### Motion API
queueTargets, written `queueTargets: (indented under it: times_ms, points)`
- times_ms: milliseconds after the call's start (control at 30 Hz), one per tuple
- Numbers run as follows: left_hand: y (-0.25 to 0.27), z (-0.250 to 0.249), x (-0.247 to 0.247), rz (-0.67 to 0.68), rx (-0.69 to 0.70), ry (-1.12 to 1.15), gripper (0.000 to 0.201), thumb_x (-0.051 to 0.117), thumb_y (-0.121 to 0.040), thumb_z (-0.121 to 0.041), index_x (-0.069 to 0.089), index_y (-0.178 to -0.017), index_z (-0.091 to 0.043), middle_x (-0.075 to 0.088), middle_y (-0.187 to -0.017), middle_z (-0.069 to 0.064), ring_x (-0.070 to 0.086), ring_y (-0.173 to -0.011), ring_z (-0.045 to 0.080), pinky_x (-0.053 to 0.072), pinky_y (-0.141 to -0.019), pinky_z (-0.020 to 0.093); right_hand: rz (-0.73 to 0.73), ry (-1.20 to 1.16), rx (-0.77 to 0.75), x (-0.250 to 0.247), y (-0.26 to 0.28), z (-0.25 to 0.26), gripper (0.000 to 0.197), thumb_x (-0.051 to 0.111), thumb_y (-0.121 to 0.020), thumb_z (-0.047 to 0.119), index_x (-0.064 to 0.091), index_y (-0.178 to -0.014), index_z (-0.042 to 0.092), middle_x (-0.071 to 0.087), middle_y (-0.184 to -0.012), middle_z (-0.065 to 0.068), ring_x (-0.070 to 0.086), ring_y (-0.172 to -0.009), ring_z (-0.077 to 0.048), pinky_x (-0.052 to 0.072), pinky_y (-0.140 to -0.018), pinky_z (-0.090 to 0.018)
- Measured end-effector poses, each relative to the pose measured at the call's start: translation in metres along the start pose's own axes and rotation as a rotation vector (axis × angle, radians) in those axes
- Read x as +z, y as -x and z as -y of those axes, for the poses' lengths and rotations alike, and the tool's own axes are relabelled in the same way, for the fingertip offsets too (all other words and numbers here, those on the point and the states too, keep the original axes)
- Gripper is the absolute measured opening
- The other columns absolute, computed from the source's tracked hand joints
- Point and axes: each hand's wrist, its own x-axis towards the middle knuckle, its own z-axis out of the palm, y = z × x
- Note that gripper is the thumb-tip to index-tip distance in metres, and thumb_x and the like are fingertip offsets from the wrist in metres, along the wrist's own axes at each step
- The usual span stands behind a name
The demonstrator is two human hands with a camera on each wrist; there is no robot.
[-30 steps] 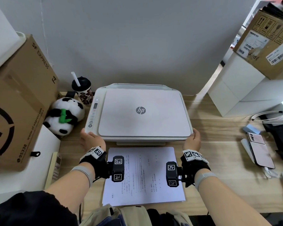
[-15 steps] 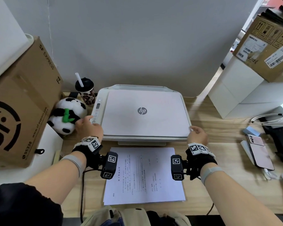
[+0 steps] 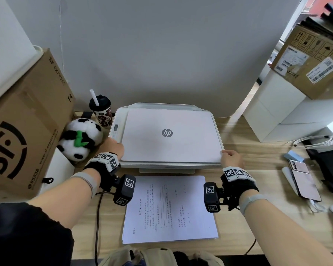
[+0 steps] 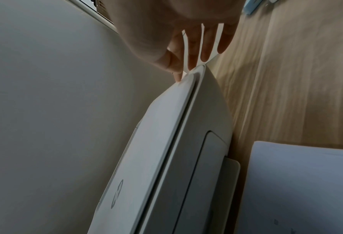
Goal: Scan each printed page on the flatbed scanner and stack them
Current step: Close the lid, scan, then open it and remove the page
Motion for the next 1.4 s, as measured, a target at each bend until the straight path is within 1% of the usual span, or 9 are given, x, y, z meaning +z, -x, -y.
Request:
queueTargets:
  times_ms: [133,267,367,500,733,900,1033,1233,1400]
  points:
    - [-0.005,-0.007,-0.003,0.006,-0.030,0.046,0.033,0.043,-0.092,-0.013,0.055,-0.117,0.005,0.061,-0.113,0.025,0.057,-0.100,0.041,0.041,-0.077,0.035,-0.043,-0.138,0.004,-0.007,-0.003,0.003,0.034,0.040,-0.086,0.004,0.069,-0.103,0.011,0.062,-0.092,-0.008,0.054,-0.073,-0.026,0.037,-0.056,-0.027]
    - [-0.016,-0.031,-0.022,-0.073,0.018,0.310,0.034,0.036,-0.096,-0.016,0.055,-0.112,0.007,0.059,-0.099,0.021,0.055,-0.094,0.037,0.043,-0.081,0.041,-0.130,-0.397,0.038,-0.015,-0.016,0.003,0.034,0.038,-0.087,0.002,0.068,-0.101,0.009,0.068,-0.093,-0.008,0.056,-0.070,-0.017,0.044,-0.065,-0.024]
    - [-0.025,-0.061,-0.045,-0.104,0.066,0.731,0.034,0.034,-0.097,-0.028,0.060,-0.081,-0.011,0.051,-0.070,0.002,0.052,-0.073,0.025,0.041,-0.060,0.028,-0.119,-0.534,0.061,-0.016,-0.023,0.009,0.034,0.036,-0.088,0.000,0.066,-0.103,0.000,0.063,-0.069,-0.001,0.055,-0.060,-0.008,0.044,-0.059,-0.015]
    - [-0.027,-0.106,-0.067,-0.210,0.126,0.954,0.049,0.026,-0.099,-0.037,0.051,-0.062,-0.016,0.053,-0.057,0.004,0.044,-0.043,0.014,0.033,-0.043,0.020,0.054,-0.546,0.066,-0.004,-0.022,0.030,0.031,0.034,-0.090,-0.001,0.061,-0.083,0.013,0.062,-0.053,0.003,0.054,-0.050,-0.009,0.041,-0.042,-0.014]
    - [-0.045,-0.163,-0.081,-0.249,0.318,0.897,0.049,0.025,-0.100,-0.039,0.058,-0.109,-0.004,0.058,-0.089,0.010,0.051,-0.080,0.021,0.045,-0.086,0.034,0.389,-0.641,0.189,0.012,-0.024,0.077,0.023,0.031,-0.099,0.018,0.051,-0.103,0.008,0.062,-0.072,-0.009,0.052,-0.062,-0.020,0.041,-0.058,-0.026]
    - [-0.059,-0.184,-0.086,-0.183,0.338,0.853,0.036,0.022,-0.101,-0.037,0.053,-0.091,-0.021,0.051,-0.082,0.002,0.045,-0.071,0.017,0.037,-0.072,0.029,0.451,-0.662,0.207,0.015,-0.034,0.101,0.035,0.025,-0.102,0.037,0.048,-0.113,0.013,0.064,-0.080,-0.009,0.057,-0.069,-0.021,0.047,-0.063,-0.029]
    - [-0.064,-0.188,-0.096,-0.075,0.266,0.840,0.042,0.020,-0.100,-0.044,0.054,-0.107,-0.020,0.055,-0.096,0.004,0.042,-0.061,0.012,0.040,-0.057,0.026,0.502,-0.728,0.202,0.018,-0.038,0.118,0.027,0.037,-0.099,0.041,0.045,-0.118,0.024,0.065,-0.084,-0.009,0.056,-0.068,-0.022,0.047,-0.063,-0.029]
    - [-0.074,-0.163,-0.088,0.116,0.163,0.869,0.060,0.016,-0.099,-0.054,0.045,-0.137,-0.017,0.055,-0.096,0.006,0.053,-0.084,0.019,0.048,-0.076,0.034,0.521,-0.679,0.128,0.029,-0.044,0.126,0.037,0.028,-0.099,0.047,0.052,-0.107,0.021,0.065,-0.088,-0.006,0.055,-0.069,-0.021,0.045,-0.064,-0.028]
    - [-0.075,-0.124,-0.063,0.241,0.008,0.739,0.048,0.032,-0.101,-0.038,0.052,-0.125,-0.003,0.049,-0.122,0.017,0.050,-0.091,0.023,0.052,-0.075,0.039,0.585,-0.573,0.165,0.037,-0.047,0.117,0.049,0.027,-0.098,0.053,0.056,-0.090,0.014,0.065,-0.089,-0.003,0.058,-0.075,-0.019,0.044,-0.067,-0.028]
